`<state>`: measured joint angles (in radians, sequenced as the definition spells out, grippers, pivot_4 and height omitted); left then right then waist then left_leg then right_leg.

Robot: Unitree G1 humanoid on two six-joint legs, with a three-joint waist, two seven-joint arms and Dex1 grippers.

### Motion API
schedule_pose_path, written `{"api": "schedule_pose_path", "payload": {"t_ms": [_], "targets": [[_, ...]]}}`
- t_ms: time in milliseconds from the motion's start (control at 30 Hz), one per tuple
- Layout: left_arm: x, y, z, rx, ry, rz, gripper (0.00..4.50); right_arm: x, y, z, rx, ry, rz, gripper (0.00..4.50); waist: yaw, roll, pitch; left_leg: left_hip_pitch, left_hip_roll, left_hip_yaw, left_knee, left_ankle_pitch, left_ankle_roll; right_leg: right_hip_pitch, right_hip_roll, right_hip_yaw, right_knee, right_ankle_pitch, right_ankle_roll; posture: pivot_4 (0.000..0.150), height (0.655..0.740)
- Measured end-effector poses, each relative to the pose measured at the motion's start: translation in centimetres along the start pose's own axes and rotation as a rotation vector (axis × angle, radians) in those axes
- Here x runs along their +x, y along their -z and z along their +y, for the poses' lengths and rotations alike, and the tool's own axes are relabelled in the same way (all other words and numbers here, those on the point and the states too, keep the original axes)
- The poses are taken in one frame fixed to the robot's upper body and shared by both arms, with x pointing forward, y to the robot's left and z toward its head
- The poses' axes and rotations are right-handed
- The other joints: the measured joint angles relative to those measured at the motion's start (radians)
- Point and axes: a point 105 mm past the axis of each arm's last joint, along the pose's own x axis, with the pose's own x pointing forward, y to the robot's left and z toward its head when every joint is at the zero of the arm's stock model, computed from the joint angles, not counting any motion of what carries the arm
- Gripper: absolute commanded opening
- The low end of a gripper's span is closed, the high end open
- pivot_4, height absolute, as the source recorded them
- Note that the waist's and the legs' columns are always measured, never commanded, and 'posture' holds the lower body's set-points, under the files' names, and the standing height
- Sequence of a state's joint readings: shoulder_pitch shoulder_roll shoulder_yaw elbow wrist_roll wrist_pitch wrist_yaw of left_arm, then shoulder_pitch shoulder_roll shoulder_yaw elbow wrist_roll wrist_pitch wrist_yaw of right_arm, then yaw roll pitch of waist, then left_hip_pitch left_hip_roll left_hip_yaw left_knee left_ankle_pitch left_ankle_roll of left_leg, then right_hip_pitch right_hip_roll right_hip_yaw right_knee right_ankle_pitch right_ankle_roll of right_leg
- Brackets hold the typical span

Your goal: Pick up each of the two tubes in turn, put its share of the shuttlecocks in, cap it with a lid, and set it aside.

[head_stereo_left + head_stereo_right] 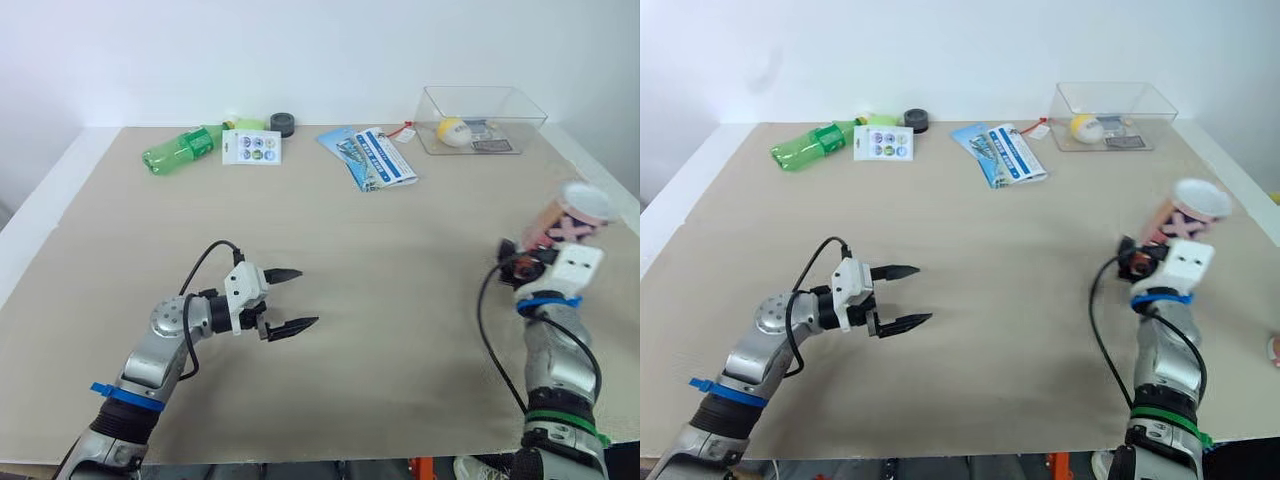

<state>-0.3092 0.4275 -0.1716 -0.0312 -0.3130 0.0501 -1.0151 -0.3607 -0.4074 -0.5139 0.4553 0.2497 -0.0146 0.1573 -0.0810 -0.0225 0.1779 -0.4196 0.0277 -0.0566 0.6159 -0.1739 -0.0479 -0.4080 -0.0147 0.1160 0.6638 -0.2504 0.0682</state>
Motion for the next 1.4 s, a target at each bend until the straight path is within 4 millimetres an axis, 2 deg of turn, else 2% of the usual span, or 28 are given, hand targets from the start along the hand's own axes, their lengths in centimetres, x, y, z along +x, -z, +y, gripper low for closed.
{"api": "schedule_pose_path", "payload": {"t_ms": [33,167,200,533,800,1100,1200,1400], "targets": [[0.4,-0.2,-0.1,0.005,0.016,-0.006,4.50,-0.1,0.5,-0.6,0.004,0.034,0.011,3.86,-0.003,0.000,0.000,0.001,0.000,0.000,0.000,0.000,0.000,0.000,0.000,0.000,0.000,0.000,0.000,0.150,0.7400],[0.7,-0.4,-0.2,0.009,0.042,-0.011,4.50,0.1,0.8,-0.7,-0.006,0.051,0.004,3.86,-0.008,0.000,0.000,0.003,0.000,0.000,0.001,0.000,0.000,0.003,0.000,0.001,0.000,0.001,0.000,0.150,0.7400],[0.7,-0.2,-0.2,0.004,0.040,-0.007,4.50,0.1,0.9,-0.7,-0.007,0.048,0.004,4.48,-0.008,-0.001,0.000,0.003,0.000,0.000,0.001,0.000,0.000,0.003,0.000,0.001,0.000,0.001,0.000,0.150,0.7400],[0.7,-0.1,-0.2,-0.005,0.039,-0.004,4.50,-0.3,1.1,-0.2,-0.025,-0.008,0.011,4.49,-0.008,-0.002,0.000,0.003,0.000,0.000,0.001,0.000,0.000,0.003,0.001,0.001,0.000,0.001,0.000,0.150,0.7400],[1.0,0.0,-0.3,-0.018,0.039,-0.007,4.50,-3.5,1.2,-0.4,-0.057,-0.108,0.064,4.49,0.004,-0.002,0.000,0.002,0.000,-0.001,0.000,0.000,0.001,0.003,0.001,0.001,0.000,-0.001,0.000,0.150,0.7400],[1.5,-0.1,-0.6,-0.022,0.040,-0.027,4.50,-5.3,1.5,-0.8,-0.075,-0.117,0.117,4.49,0.006,-0.003,0.000,0.003,0.000,-0.001,0.001,0.000,0.001,0.003,0.001,0.000,0.000,-0.001,-0.001,0.150,0.7400],[1.5,0.1,-0.7,-0.016,0.038,-0.023,4.50,-6.7,1.7,-0.9,-0.111,-0.145,0.141,4.49,0.007,-0.003,0.000,0.002,0.000,-0.001,0.000,-0.001,0.001,0.003,0.001,-0.001,0.000,-0.002,-0.001,0.150,0.7400],[1.4,0.6,-0.6,-0.026,0.031,-0.011,4.50,-9.4,2.0,0.3,-0.159,-0.262,0.173,4.49,0.008,-0.003,0.000,0.002,0.001,-0.002,0.000,-0.001,0.001,0.003,0.001,-0.001,0.000,-0.002,-0.002,0.150,0.7400]]}}
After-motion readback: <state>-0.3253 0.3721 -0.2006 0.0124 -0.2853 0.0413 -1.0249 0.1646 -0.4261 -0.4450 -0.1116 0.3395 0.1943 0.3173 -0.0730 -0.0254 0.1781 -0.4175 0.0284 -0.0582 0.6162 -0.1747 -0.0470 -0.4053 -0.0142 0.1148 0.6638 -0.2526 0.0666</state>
